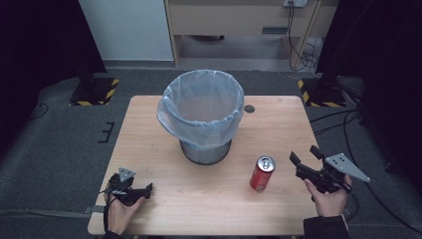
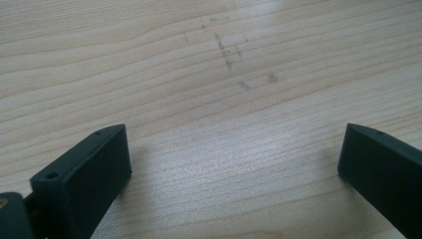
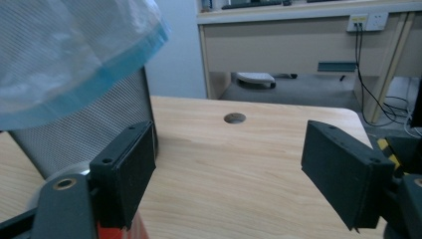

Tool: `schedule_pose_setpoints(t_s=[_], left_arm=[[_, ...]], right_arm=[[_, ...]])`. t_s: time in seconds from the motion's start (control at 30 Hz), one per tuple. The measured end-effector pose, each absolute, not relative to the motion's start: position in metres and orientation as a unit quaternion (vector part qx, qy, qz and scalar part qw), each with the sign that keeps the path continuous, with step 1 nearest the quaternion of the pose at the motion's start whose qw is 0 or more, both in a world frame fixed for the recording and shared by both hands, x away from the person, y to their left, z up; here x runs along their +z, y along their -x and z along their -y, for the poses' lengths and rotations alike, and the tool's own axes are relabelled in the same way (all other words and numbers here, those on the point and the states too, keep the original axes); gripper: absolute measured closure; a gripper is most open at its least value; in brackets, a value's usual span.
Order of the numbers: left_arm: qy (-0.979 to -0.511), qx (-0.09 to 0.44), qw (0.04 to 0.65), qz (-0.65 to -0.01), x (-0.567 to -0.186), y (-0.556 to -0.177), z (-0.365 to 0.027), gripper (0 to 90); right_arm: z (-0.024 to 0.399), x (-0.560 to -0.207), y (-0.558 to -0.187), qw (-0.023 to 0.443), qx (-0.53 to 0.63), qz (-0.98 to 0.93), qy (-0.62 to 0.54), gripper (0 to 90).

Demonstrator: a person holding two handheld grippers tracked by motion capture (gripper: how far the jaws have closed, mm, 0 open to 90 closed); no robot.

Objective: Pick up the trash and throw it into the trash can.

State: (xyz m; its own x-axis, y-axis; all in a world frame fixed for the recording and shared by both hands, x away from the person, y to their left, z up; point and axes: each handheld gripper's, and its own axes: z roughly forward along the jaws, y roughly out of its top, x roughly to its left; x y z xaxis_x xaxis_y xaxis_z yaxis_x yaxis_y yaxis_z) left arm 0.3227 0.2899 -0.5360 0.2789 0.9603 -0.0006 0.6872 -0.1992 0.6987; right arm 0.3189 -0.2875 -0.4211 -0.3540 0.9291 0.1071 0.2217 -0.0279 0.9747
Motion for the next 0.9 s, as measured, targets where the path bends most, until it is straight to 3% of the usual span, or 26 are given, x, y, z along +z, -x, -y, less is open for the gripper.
schedule_pose_setpoints(t_s=[0.47,0.9], left_arm=[[-0.741,0.226,0.302,-0.556,-0.536,-0.323,-0.29,0.0],[-0.741,0.226,0.302,-0.556,-0.536,-0.323,-0.29,0.0]], right_arm=[[0.262,-0.405,-0.308,0.307,0.572,-0.627,-0.431,16.9],[0.237,-0.423,-0.312,0.271,0.56,-0.667,-0.41,17.4]])
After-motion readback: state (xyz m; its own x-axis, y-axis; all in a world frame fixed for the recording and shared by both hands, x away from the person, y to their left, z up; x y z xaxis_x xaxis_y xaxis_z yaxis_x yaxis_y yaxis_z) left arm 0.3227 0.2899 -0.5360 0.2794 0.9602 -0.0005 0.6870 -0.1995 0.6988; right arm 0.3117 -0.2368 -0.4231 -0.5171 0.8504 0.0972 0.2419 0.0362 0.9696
